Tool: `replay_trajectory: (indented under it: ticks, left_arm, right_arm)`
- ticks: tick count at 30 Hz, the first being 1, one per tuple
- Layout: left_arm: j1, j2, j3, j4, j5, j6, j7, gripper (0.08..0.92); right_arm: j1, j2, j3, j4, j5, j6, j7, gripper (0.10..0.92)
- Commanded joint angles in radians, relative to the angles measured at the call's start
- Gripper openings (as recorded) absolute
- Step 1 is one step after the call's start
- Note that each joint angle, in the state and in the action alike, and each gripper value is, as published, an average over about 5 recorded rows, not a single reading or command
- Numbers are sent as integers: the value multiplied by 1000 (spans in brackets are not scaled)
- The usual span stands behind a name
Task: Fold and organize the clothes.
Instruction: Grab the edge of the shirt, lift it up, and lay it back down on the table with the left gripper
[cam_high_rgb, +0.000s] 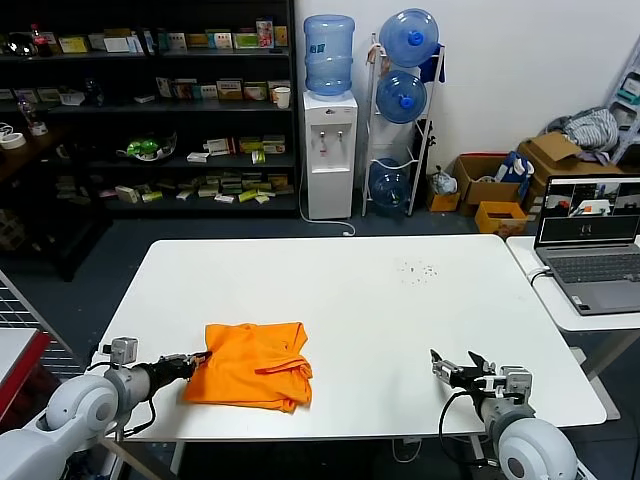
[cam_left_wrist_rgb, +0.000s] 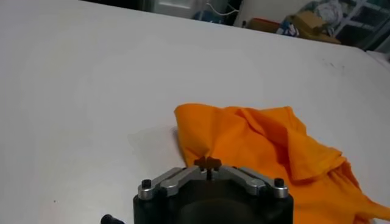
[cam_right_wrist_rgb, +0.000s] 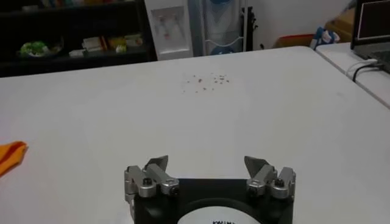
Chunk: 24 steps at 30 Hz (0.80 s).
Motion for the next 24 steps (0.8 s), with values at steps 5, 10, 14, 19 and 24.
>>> replay_trajectory:
  ticks: [5, 10, 14, 19, 24]
  left_arm:
    - [71, 101, -129, -184, -117, 62, -79, 90]
    - [90, 128, -244, -217, -155, 113, -158, 90]
    - [132, 115, -343, -241, -152, 165, -243, 90]
    - [162, 136, -400, -234, -43, 169, -245, 90]
    - [173, 209, -400, -190, 24, 169, -204, 90]
  right_arm:
    - [30, 7, -29, -25, -6, 13, -15, 823]
    - [49, 26, -51, -42, -27, 30, -39, 823]
    - [55, 33, -60, -54, -50, 46, -64, 823]
    - [64, 33, -64, -66, -56, 62, -88, 823]
    - [70, 32, -65, -73, -56, 74, -104, 823]
